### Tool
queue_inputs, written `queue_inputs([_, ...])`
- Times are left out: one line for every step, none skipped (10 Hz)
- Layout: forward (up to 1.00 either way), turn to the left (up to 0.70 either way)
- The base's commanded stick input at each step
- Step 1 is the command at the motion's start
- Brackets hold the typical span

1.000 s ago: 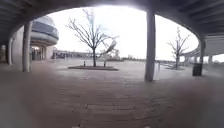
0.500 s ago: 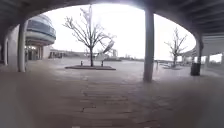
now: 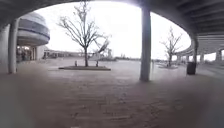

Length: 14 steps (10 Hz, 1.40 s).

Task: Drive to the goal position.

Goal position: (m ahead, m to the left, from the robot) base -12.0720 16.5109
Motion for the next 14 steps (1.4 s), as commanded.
queue_inputs([0.45,-0.27])
queue_inputs([0.45,-0.27])
queue_inputs([0.45,-0.27])
queue_inputs([0.45,-0.27])
queue_inputs([0.25,-0.69])
queue_inputs([0.20,-0.80])
queue_inputs([0.20,-0.80])
queue_inputs([0.20,-0.80])
queue_inputs([0.20,-0.80])
queue_inputs([0.20,-0.80])
queue_inputs([0.20,-0.80])
queue_inputs([0.20,-0.80])
queue_inputs([0.20,-0.80])
queue_inputs([0.20,-0.80])
